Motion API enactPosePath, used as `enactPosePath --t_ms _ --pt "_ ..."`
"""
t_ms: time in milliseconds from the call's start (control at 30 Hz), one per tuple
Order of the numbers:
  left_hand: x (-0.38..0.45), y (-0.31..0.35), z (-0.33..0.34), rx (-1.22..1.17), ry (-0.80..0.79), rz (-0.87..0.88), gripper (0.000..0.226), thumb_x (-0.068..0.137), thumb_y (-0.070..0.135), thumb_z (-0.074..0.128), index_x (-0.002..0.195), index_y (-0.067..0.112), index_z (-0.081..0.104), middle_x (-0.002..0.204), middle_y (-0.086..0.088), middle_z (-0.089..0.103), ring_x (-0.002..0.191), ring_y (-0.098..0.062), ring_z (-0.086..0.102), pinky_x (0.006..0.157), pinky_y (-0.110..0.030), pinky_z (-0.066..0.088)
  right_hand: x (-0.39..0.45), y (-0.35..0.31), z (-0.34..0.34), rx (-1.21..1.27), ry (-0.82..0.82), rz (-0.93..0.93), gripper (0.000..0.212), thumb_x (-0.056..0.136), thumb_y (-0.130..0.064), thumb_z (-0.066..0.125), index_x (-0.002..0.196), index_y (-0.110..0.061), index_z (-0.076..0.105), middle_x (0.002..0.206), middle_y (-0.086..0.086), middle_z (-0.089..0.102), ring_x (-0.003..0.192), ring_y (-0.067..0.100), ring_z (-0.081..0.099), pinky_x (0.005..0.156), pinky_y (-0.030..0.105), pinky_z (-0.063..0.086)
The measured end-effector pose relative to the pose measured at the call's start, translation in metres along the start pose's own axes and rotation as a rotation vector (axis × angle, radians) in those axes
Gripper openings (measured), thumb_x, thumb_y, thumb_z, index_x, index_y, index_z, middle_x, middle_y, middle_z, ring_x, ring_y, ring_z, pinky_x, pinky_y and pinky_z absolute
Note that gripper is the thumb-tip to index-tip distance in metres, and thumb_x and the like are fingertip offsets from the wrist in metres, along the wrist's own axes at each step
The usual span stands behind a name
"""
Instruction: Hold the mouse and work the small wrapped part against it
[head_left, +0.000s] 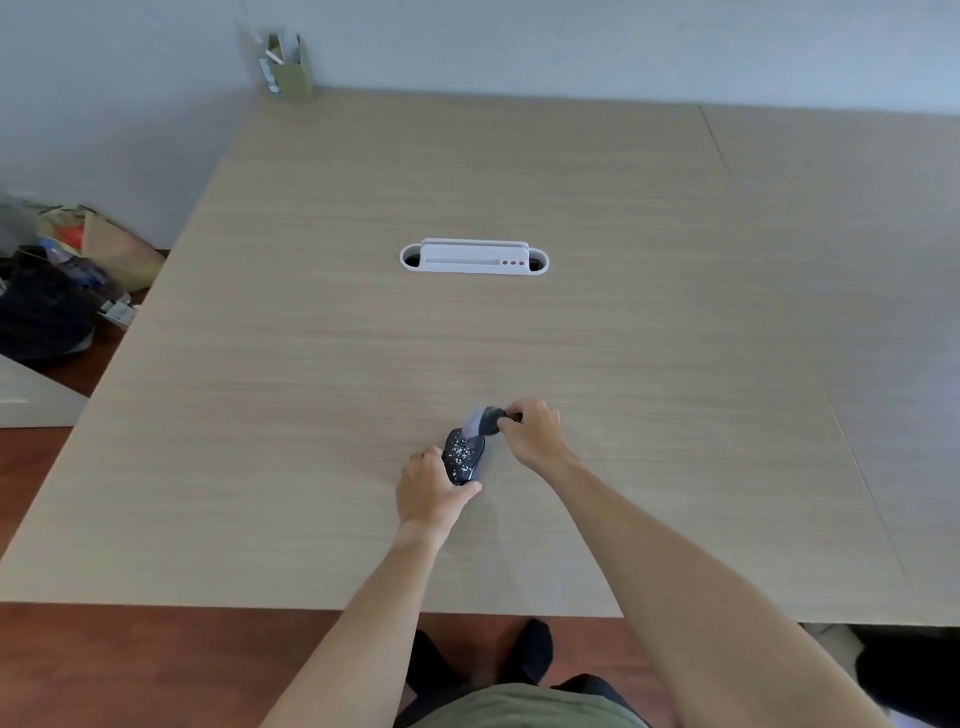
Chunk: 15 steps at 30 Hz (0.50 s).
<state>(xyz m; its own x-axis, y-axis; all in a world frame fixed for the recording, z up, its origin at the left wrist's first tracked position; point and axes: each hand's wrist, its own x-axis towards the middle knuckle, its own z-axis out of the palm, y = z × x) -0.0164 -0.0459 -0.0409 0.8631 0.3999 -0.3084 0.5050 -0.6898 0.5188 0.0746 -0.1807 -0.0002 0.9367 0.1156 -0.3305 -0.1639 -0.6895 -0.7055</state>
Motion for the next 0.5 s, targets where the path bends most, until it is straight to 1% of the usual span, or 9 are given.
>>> enactPosePath --t_ms 67,133,167,233,267,300,367,433,500 --pt "0.002 -0.001 0.002 -0.014 -0.011 -0.005 0.045 0.058 0.042 0.081 0.081 0.014 0.054 0.087 -0.002 0.060 0.083 -0.025 0.057 0.062 -0.029 0.039 0.002 -0.012 0.000 0.049 -0.010 0.002 0.020 0.080 -0.003 0.052 0.060 0.001 0.054 0.057 0.007 0.042 0.057 0.021 0.034 0.046 0.027 0.024" --pt "0.005 -0.002 0.004 -0.041 -0.018 -0.015 0.045 0.055 0.042 0.081 0.081 0.014 0.056 0.085 0.000 0.061 0.083 -0.024 0.059 0.061 -0.028 0.039 0.001 -0.018 0.001 0.036 -0.117 0.001 0.016 0.080 -0.005 0.055 0.070 0.005 0.063 0.065 0.009 0.050 0.062 0.022 0.041 0.049 0.030 0.029" --pt "0.006 -0.002 0.005 -0.057 -0.019 -0.021 0.046 0.055 0.042 0.081 0.083 0.014 0.058 0.087 0.001 0.062 0.084 -0.023 0.060 0.062 -0.028 0.041 0.001 -0.019 0.003 0.007 -0.190 0.001 0.015 0.080 -0.006 0.056 0.078 0.004 0.068 0.070 0.010 0.056 0.065 0.022 0.046 0.050 0.029 0.032" --pt "0.007 -0.001 0.005 -0.080 -0.019 -0.038 0.046 0.055 0.037 0.084 0.086 0.013 0.059 0.089 -0.001 0.062 0.084 -0.023 0.060 0.064 -0.028 0.043 0.000 -0.017 0.006 -0.060 -0.297 0.005 0.017 0.080 -0.008 0.057 0.087 -0.001 0.072 0.082 0.014 0.065 0.071 0.023 0.053 0.055 0.029 0.039" --pt "0.006 0.000 0.004 -0.085 -0.015 -0.042 0.046 0.055 0.035 0.085 0.084 0.011 0.058 0.089 -0.003 0.062 0.083 -0.024 0.059 0.063 -0.028 0.042 0.000 -0.016 0.007 -0.086 -0.319 0.007 0.018 0.081 -0.007 0.057 0.090 -0.002 0.072 0.088 0.016 0.067 0.075 0.023 0.054 0.059 0.030 0.042" --pt "0.006 0.001 0.004 -0.091 -0.013 -0.048 0.046 0.055 0.034 0.085 0.082 0.010 0.057 0.088 -0.004 0.062 0.081 -0.025 0.059 0.062 -0.028 0.041 0.000 -0.014 0.008 -0.101 -0.326 0.007 0.019 0.081 -0.007 0.056 0.092 -0.002 0.072 0.093 0.017 0.068 0.078 0.024 0.055 0.062 0.031 0.044" --pt "0.007 0.001 0.005 -0.116 -0.016 -0.063 0.046 0.055 0.033 0.086 0.080 0.009 0.056 0.086 -0.006 0.061 0.079 -0.026 0.059 0.059 -0.028 0.039 0.000 -0.012 0.006 -0.115 -0.331 0.014 0.020 0.081 -0.004 0.055 0.093 -0.003 0.072 0.096 0.016 0.068 0.080 0.024 0.056 0.061 0.030 0.044" --pt "0.007 0.000 0.006 -0.136 -0.025 -0.065 0.046 0.053 0.033 0.086 0.078 0.010 0.055 0.084 -0.006 0.062 0.077 -0.026 0.060 0.058 -0.027 0.038 0.002 -0.013 0.001 -0.148 -0.323 0.026 0.022 0.078 -0.001 0.051 0.090 -0.002 0.070 0.095 0.016 0.066 0.079 0.027 0.057 0.059 0.030 0.043" --pt "0.009 -0.003 0.008 -0.140 -0.033 -0.060 0.045 0.051 0.035 0.084 0.074 0.012 0.053 0.082 -0.008 0.063 0.074 -0.027 0.061 0.055 -0.026 0.036 0.004 -0.016 -0.006 -0.211 -0.313 0.031 0.023 0.074 0.003 0.045 0.085 0.004 0.065 0.090 0.017 0.062 0.072 0.030 0.054 0.058 0.033 0.041"
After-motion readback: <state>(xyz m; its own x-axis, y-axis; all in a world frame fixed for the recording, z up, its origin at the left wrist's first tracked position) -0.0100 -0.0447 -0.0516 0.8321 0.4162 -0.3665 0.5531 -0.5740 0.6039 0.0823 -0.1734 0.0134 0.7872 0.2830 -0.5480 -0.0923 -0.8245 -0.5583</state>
